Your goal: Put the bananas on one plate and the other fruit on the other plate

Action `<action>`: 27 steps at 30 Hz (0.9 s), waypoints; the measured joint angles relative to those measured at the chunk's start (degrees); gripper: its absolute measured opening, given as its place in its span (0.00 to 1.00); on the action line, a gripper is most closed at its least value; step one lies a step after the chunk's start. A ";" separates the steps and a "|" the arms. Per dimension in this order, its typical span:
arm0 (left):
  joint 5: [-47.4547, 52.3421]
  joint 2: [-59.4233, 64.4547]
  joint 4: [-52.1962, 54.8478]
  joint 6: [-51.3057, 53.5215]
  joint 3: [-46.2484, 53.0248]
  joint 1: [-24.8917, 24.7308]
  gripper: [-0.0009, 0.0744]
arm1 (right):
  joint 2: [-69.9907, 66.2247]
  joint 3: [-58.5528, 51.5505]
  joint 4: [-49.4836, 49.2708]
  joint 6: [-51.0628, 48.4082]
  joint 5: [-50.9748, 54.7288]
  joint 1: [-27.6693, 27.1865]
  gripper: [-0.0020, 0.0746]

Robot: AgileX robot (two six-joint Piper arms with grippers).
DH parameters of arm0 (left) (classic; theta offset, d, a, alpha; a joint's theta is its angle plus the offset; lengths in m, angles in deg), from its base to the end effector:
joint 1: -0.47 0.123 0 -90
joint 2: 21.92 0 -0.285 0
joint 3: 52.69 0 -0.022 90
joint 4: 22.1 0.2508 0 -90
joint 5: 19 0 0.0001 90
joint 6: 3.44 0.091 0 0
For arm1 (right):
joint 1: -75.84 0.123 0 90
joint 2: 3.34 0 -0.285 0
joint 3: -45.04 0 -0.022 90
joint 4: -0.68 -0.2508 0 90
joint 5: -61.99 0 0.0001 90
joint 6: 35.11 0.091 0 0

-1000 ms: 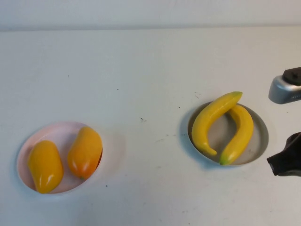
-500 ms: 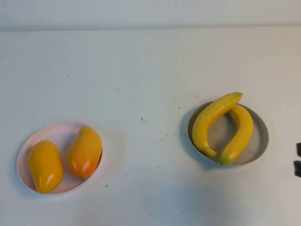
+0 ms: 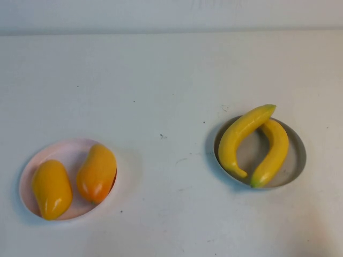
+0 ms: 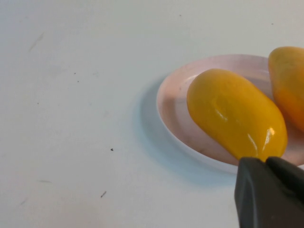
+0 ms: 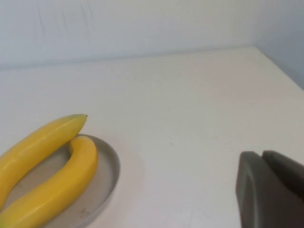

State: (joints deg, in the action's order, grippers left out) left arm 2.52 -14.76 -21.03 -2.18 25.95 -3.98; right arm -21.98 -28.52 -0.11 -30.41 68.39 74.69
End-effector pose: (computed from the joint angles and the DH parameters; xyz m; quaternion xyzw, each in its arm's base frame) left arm 0.0525 -0.0035 0.1717 0.0451 0.8042 -0.0086 0.5925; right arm 0.0714 -0.0013 0.2127 0.0434 0.7569 0.0252 0.6516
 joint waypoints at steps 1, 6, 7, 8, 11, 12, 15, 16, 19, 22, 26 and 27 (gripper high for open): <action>0.00 0.00 0.00 0.00 0.00 0.00 0.01 | 1.65 -1.16 0.00 0.00 -0.05 0.00 0.01; 0.00 0.00 0.00 0.00 0.00 0.00 0.01 | 8.25 -5.06 0.10 0.00 -0.03 0.00 0.01; 0.00 0.00 0.00 0.00 0.00 0.00 0.01 | 9.22 -5.06 0.10 0.00 0.54 0.00 0.01; 0.00 0.00 0.00 0.00 0.00 0.00 0.01 | 10.11 -5.06 0.10 0.00 1.37 0.00 0.01; 0.00 0.00 0.00 0.00 0.00 0.00 0.01 | 11.26 -5.06 0.10 -1.28 5.60 0.62 0.01; 0.00 0.00 0.00 0.00 0.00 0.00 0.01 | 11.26 -5.06 0.10 -1.98 7.32 0.95 0.01; 0.00 0.00 0.00 0.00 0.00 0.00 0.01 | 11.26 -5.06 0.10 -2.76 11.74 2.36 0.01; 0.00 0.00 0.00 0.00 0.00 0.00 0.01 | 11.26 -5.06 0.10 -2.87 12.40 2.50 0.01; 0.00 0.00 0.00 0.00 0.00 0.00 0.01 | 11.26 -5.06 -0.01 -2.99 13.50 2.83 0.01; 0.00 0.00 0.00 0.00 0.00 0.00 0.01 | 11.26 -5.06 -0.01 -2.99 13.62 2.83 0.01; 0.00 0.00 0.00 0.00 0.00 0.00 0.01 | 11.26 -5.06 -0.01 -2.99 13.62 2.83 0.01; 0.00 0.00 0.00 0.00 0.00 0.00 0.01 | 11.26 -5.06 -0.01 -2.99 13.62 2.83 0.01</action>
State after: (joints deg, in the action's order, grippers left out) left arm 2.52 -14.76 -21.03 -2.18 25.95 -3.98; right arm -10.72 -33.59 -0.12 -33.40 82.01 77.52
